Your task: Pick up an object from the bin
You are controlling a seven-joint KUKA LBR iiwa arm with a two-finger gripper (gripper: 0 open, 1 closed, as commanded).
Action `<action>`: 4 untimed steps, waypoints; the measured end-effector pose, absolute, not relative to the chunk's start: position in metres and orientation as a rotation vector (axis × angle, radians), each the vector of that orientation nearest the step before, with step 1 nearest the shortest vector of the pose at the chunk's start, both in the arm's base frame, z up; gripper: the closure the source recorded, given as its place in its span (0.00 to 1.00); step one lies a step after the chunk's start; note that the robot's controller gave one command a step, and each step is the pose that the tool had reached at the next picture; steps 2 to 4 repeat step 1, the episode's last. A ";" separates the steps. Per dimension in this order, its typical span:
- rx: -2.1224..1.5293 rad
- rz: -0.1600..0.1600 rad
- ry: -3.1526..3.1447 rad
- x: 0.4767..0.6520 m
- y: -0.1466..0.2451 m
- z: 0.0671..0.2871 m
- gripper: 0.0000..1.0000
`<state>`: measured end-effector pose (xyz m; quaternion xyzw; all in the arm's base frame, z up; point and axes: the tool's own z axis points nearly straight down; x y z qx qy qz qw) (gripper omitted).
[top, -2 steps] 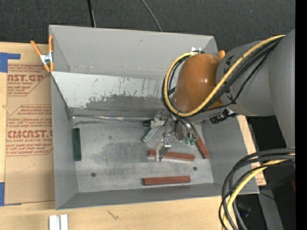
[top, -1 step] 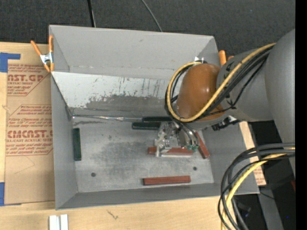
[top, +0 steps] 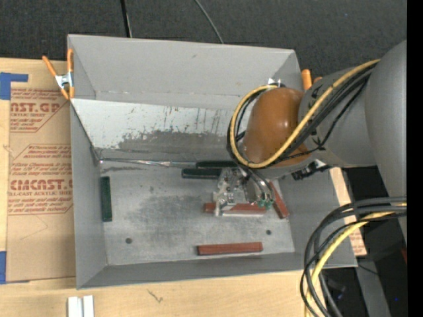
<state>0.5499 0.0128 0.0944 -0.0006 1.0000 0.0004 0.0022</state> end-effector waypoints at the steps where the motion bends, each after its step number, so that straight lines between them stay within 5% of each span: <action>1: 0.127 0.003 3.131 0.547 0.037 0.259 1.00; 4: 0.127 0.003 3.131 0.547 0.037 0.259 1.00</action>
Offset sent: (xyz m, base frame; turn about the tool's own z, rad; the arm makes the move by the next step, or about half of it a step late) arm 0.0000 0.0000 0.0000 0.0000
